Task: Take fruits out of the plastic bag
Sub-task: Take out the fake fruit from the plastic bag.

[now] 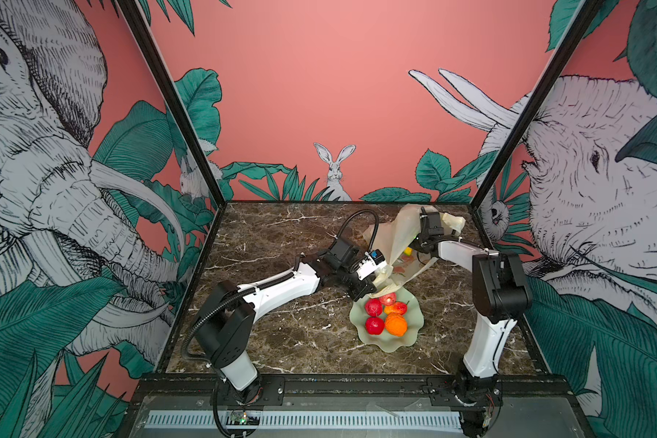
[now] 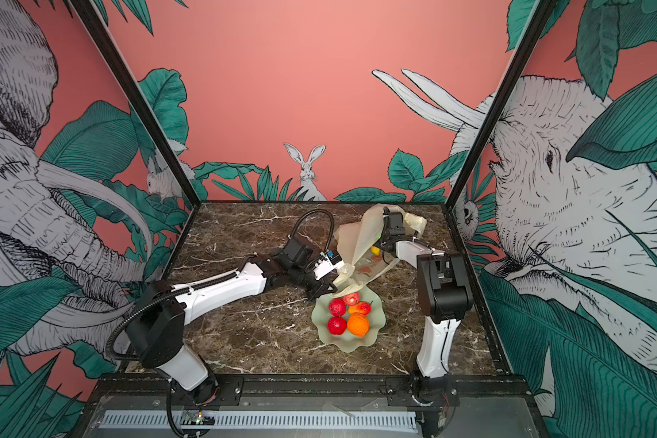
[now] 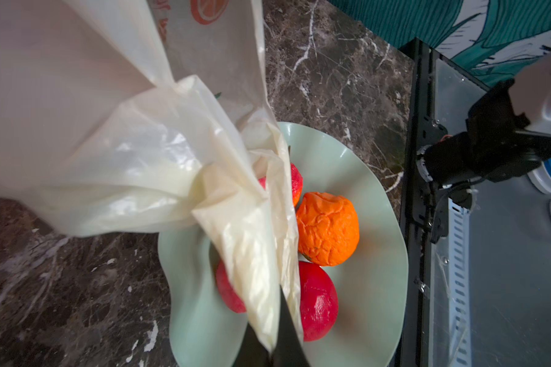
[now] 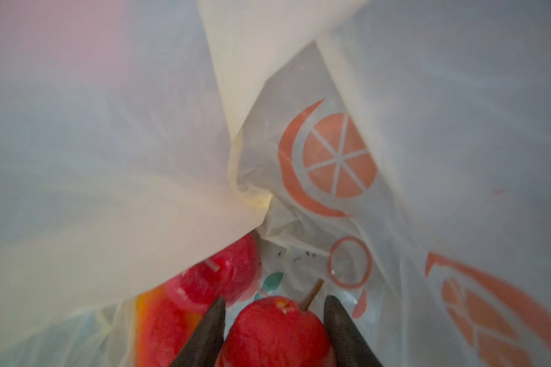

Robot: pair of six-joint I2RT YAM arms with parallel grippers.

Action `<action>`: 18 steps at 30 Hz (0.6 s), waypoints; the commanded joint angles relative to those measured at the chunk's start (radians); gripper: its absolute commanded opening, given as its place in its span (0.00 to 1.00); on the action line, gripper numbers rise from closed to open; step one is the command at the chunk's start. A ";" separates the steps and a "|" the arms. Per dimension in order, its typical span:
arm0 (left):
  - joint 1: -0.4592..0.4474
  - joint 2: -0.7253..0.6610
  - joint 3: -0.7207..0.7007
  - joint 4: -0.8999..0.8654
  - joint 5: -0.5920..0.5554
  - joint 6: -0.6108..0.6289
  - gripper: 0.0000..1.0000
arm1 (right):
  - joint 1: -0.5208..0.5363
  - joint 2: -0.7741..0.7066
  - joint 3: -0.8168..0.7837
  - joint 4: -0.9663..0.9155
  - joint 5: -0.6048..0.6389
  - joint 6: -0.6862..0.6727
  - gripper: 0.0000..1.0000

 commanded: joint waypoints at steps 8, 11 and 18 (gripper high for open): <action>-0.003 -0.033 0.021 0.059 -0.102 -0.055 0.00 | -0.005 -0.149 -0.079 -0.082 -0.269 0.095 0.31; -0.004 -0.033 0.033 0.055 -0.133 -0.053 0.00 | -0.005 -0.175 -0.095 -0.094 -0.346 0.133 0.32; -0.003 -0.032 0.069 0.031 -0.185 -0.066 0.00 | -0.005 -0.247 -0.136 -0.160 -0.487 0.175 0.32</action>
